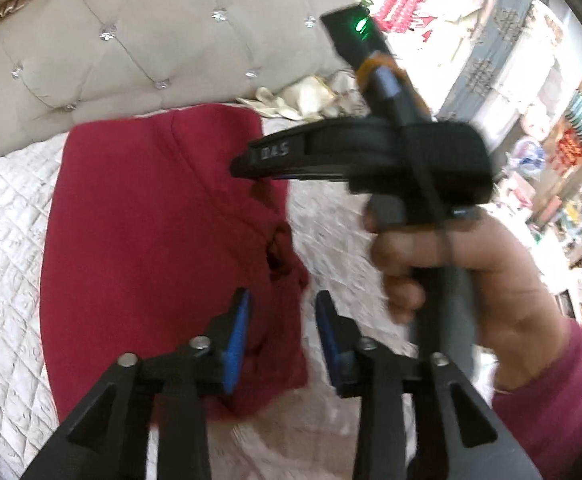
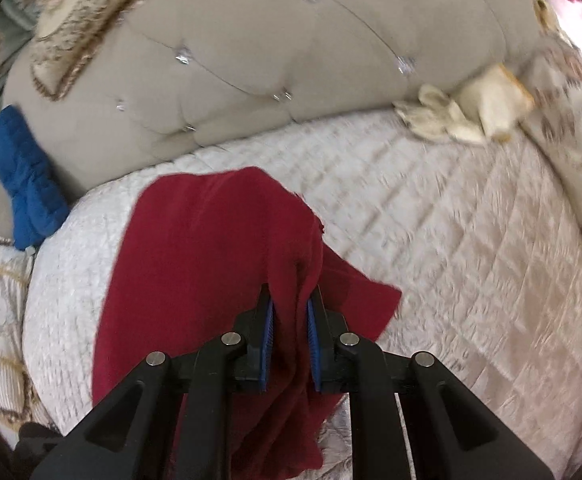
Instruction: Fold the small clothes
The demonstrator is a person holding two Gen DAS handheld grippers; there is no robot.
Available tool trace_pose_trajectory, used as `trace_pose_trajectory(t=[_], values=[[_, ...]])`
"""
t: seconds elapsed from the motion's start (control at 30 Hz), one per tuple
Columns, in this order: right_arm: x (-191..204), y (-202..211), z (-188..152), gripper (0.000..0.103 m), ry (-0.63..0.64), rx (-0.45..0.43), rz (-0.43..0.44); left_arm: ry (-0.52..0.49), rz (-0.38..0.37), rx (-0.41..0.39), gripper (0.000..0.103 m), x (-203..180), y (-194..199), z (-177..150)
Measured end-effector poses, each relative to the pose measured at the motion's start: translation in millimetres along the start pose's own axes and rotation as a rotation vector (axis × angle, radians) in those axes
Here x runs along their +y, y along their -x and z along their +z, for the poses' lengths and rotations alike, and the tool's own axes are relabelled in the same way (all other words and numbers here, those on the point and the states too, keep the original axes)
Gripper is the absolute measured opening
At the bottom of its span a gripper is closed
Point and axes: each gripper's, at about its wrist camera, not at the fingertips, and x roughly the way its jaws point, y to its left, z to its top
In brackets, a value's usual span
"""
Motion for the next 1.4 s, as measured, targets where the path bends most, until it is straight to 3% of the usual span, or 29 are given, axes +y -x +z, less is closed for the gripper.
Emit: trace_pose_trajectory(t=[0.03,0.07,0.13,0.2,0.27,0.33,0.4,0.43,0.47,0.53,0.67,0.83,0.9,0.97,1.03,1.13,1.17,1.2,1.4], values=[[-2,1,-1,0.001,-0.010,-0.007,-0.001,-0.013,-0.015,-0.009,0.051,2,10,-2],[-4,5,-2,0.009,-0.025,-0.019,-0.008,-0.021,-0.028,-0.022,0.055,2,17,-3],[-7,21,-6,0.011,-0.062,-0.042,-0.011,-0.035,-0.029,-0.060,0.066,12,42,-8],[-4,40,-16,0.016,-0.081,-0.056,0.034,-0.039,0.025,-0.100,0.067,28,61,-11],[8,57,-31,0.028,-0.057,-0.072,0.086,-0.032,0.116,-0.130,0.067,48,69,-12],[22,61,-42,0.031,-0.029,-0.062,0.099,-0.013,0.189,-0.130,0.067,62,74,-14],[37,57,-52,0.031,0.006,-0.049,0.106,0.039,0.233,-0.116,0.067,80,66,-15],[44,51,-58,0.025,0.031,-0.036,0.090,0.059,0.235,-0.109,0.067,88,60,-15],[47,47,-63,0.000,0.052,-0.025,0.065,0.066,0.238,-0.098,0.067,90,54,-16],[50,41,-74,0.000,0.097,-0.029,-0.020,0.066,0.249,-0.059,0.067,90,43,-30],[27,32,-101,0.000,0.058,-0.020,-0.055,0.068,0.261,0.024,0.067,95,12,-49],[17,48,-100,0.001,-0.012,-0.037,0.037,0.085,0.258,-0.005,0.067,97,22,-57],[18,62,-94,0.013,-0.031,-0.084,0.071,0.083,0.268,-0.015,0.067,97,26,-56],[21,69,-88,0.035,-0.052,-0.128,0.081,0.089,0.271,-0.012,0.067,98,26,-54],[24,62,-79,0.039,-0.073,-0.131,0.056,0.099,0.268,-0.010,0.067,99,25,-53],[23,36,-68,0.035,-0.089,-0.082,-0.041,0.100,0.273,-0.009,0.067,99,23,-51],[22,27,-66,0.013,-0.092,-0.064,-0.030,0.099,0.273,-0.008,0.067,99,22,-51],[21,19,-65,0.003,-0.088,-0.048,-0.003,0.098,0.274,-0.005,0.067,99,21,-51],[6,17,-79,0.000,-0.090,-0.089,-0.046,0.091,0.256,0.003,0.067,97,16,-51]])
